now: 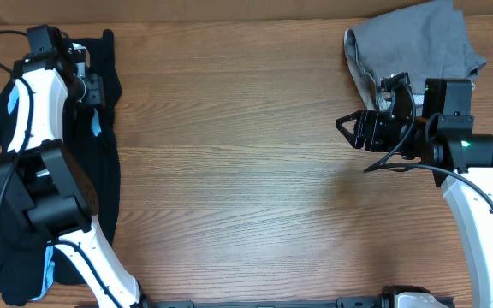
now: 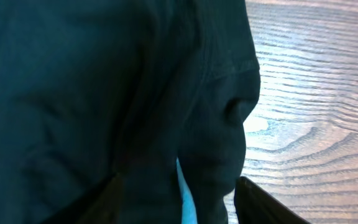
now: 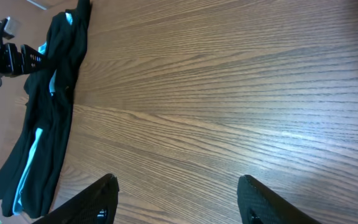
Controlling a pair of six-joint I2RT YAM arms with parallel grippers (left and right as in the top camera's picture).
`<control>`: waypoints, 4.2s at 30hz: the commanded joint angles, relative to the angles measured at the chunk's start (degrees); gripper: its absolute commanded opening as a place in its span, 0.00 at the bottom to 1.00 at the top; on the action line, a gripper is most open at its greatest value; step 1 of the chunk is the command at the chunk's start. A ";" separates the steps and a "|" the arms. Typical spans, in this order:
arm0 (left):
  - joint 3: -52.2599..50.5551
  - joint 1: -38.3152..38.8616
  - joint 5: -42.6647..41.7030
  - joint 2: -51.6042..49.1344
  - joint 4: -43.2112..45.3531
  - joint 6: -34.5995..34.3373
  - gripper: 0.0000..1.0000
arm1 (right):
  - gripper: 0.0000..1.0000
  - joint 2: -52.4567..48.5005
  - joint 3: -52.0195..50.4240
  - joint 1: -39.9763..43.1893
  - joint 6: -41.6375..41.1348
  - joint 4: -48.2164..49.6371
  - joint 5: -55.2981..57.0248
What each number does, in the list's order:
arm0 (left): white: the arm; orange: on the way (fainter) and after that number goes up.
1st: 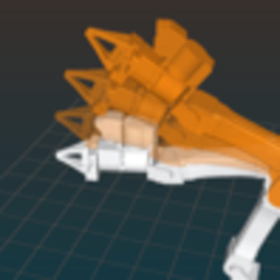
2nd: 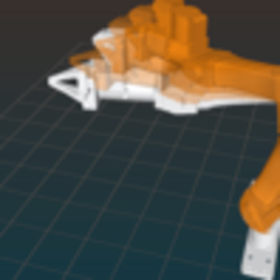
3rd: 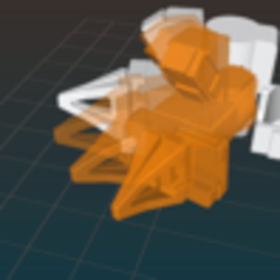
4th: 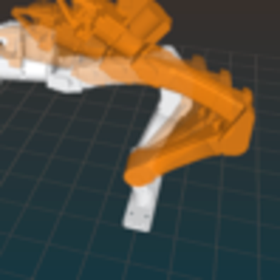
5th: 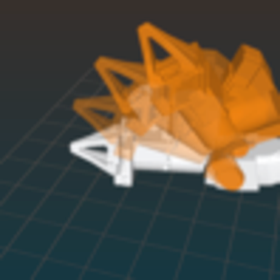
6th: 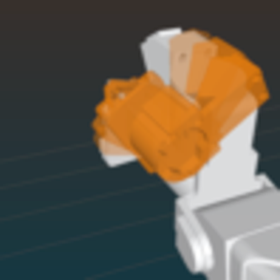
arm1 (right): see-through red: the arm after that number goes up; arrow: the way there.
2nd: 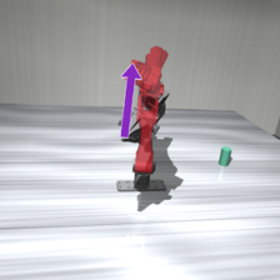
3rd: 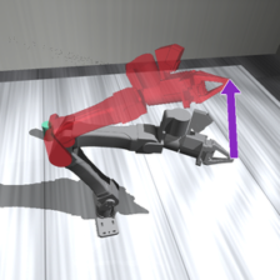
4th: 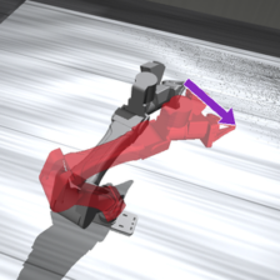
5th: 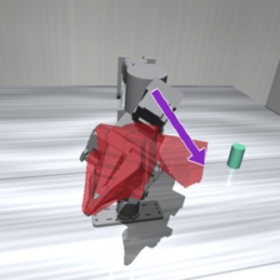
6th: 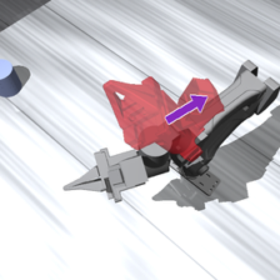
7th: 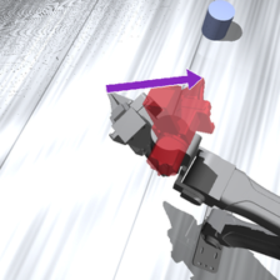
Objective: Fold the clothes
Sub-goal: 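Grasp the black shirt in the pile with the left gripper, then pull the black shirt out and drag it right onto the table center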
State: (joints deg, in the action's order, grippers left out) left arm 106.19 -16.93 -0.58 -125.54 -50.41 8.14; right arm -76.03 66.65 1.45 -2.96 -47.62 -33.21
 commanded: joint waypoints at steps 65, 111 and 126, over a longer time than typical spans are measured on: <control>1.88 -0.79 1.01 -4.57 7.21 -2.14 0.38 | 0.64 0.46 1.66 -0.22 0.20 -0.13 1.18; 34.97 3.69 -6.08 6.84 -23.63 -2.29 0.04 | 0.58 2.80 2.12 -0.22 -0.24 1.31 0.87; 35.39 27.65 -14.71 14.88 -24.61 -1.97 0.04 | 0.60 11.56 14.27 1.81 -0.22 -11.17 5.25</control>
State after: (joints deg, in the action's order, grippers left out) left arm 140.11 6.50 -11.42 -111.48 -74.96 4.91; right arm -65.89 78.37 1.91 -3.20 -57.21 -30.46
